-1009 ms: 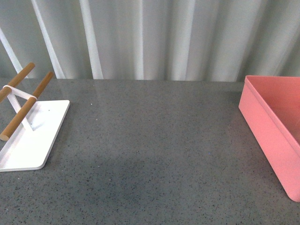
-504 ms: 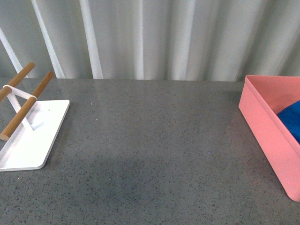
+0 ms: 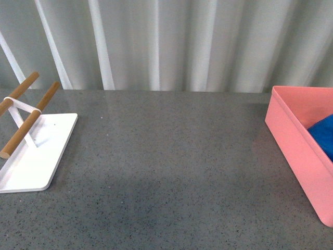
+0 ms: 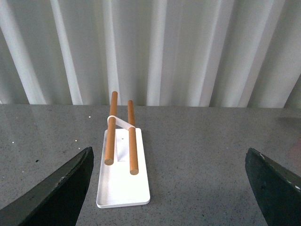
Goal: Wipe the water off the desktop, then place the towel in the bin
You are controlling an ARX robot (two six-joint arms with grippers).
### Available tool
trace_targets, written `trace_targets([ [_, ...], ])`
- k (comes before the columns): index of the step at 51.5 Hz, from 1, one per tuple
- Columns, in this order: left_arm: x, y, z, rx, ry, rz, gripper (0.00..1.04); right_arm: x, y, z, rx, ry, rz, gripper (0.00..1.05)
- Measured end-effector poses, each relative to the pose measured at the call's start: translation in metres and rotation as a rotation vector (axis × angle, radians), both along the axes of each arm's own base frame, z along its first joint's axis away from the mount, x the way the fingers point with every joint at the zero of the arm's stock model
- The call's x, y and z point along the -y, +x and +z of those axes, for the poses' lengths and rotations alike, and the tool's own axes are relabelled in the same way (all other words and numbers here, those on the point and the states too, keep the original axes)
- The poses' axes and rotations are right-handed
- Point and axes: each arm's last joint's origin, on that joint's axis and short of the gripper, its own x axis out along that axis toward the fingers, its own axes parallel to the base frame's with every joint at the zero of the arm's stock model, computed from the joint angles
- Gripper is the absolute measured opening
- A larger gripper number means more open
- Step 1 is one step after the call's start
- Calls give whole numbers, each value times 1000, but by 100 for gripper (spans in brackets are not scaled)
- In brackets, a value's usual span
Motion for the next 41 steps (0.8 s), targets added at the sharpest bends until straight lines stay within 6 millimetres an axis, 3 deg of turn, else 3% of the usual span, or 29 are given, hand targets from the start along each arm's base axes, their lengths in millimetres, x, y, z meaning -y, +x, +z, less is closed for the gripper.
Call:
trace_targets([
  [6,0,0,0,0,0,0,98,-10,-25,5,74,-12,8,27],
  [13,0,0,0,0,0,0,98,-17,-51,-12,31,-9,5,3],
  [33,0,0,0,0,0,0,98,-40,-111,-26,32,-12,8,3],
  [41,0,0,0,1,0,0,98,-40,-129,-38,27,-11,6,3],
])
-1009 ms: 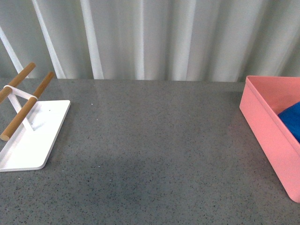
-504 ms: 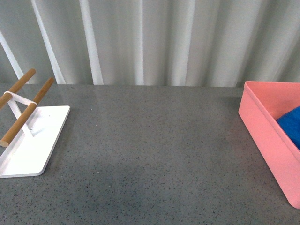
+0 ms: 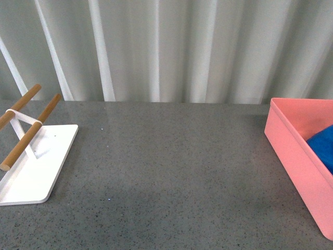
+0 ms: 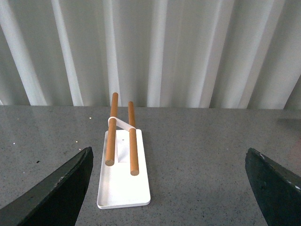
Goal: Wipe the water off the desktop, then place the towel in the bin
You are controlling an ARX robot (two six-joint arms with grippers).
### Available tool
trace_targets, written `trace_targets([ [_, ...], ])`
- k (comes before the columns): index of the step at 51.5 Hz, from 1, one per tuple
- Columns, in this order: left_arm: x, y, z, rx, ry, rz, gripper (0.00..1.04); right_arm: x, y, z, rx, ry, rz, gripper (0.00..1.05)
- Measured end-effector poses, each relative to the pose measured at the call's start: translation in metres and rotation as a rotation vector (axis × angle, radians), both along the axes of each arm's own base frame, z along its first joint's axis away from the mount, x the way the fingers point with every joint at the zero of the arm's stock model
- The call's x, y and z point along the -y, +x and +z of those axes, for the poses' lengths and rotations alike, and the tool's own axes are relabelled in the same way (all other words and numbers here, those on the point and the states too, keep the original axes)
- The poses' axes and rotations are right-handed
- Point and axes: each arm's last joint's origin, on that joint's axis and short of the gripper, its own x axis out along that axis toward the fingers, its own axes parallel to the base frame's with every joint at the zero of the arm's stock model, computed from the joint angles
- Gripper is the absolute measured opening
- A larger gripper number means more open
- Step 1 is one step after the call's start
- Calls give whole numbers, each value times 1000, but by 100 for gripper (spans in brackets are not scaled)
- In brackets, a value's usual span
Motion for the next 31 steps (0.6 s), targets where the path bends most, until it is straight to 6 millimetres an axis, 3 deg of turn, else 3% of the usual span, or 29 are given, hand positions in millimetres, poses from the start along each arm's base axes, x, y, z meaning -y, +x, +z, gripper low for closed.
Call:
trace_targets([
  [31,0,0,0,0,0,0,98,0,-36,12,41,9,-8,3],
])
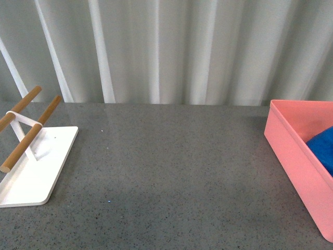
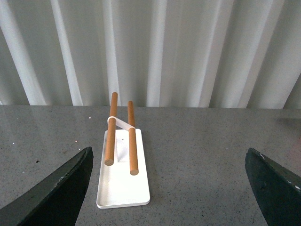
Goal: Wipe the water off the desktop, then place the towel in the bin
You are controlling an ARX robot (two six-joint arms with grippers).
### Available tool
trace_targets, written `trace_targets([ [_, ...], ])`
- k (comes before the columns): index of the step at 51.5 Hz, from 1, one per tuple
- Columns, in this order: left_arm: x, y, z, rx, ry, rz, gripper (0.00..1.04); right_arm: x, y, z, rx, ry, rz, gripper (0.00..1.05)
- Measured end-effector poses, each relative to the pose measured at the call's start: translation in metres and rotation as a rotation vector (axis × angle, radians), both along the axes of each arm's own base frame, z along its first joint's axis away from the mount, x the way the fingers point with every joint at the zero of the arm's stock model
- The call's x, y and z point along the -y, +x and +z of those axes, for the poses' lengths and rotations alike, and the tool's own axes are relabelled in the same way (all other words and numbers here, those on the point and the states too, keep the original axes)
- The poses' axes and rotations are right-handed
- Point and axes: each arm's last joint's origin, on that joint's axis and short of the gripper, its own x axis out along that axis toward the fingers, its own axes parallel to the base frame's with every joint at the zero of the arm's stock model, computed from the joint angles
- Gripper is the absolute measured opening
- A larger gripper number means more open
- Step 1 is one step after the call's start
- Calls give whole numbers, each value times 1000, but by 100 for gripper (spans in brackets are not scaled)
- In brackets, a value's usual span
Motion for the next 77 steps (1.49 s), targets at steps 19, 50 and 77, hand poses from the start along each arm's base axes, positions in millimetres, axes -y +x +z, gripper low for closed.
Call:
trace_targets([
  [19,0,0,0,0,0,0,98,0,-14,1,6,2,-2,3],
  [50,0,0,0,1,0,0,98,0,-32,-2,1,3,-3,3],
  [77,0,0,0,1,0,0,98,0,-32,-2,0,3,-3,80],
])
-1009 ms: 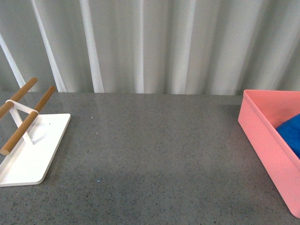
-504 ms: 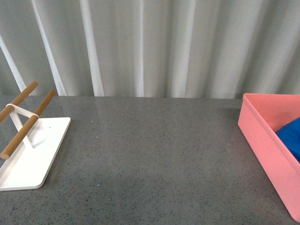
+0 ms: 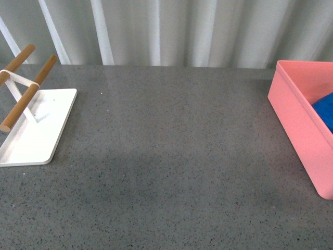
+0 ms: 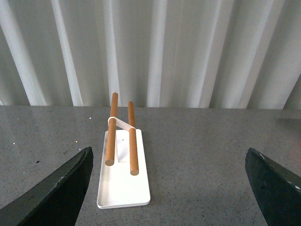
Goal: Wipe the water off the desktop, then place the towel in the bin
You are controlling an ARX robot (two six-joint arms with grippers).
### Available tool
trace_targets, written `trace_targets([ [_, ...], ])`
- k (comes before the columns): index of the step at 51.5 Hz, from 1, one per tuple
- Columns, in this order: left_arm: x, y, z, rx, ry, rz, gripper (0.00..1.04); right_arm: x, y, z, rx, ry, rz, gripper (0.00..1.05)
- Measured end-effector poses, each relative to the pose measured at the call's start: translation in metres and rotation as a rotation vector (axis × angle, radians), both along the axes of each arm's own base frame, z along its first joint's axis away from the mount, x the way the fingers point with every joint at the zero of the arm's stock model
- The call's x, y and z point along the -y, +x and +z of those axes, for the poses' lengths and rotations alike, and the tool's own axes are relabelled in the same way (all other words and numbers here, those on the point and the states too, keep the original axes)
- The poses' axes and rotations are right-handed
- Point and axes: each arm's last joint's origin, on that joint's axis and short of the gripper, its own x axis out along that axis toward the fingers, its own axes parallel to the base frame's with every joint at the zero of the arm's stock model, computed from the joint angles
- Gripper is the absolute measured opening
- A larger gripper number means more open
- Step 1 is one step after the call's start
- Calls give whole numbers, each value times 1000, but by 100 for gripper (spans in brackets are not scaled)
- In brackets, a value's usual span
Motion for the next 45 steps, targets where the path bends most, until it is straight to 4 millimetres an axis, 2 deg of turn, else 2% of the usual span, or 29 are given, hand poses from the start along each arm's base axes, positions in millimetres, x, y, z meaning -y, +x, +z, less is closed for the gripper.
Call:
trace_targets([
  [5,0,0,0,0,0,0,98,0,0,0,0,0,0,96],
  [7,0,0,0,0,0,0,98,0,0,0,0,2,0,100],
  [10,0,0,0,0,0,0,98,0,0,0,0,2,0,97],
  [45,0,0,0,0,0,0,98,0,0,0,0,4,0,98],
])
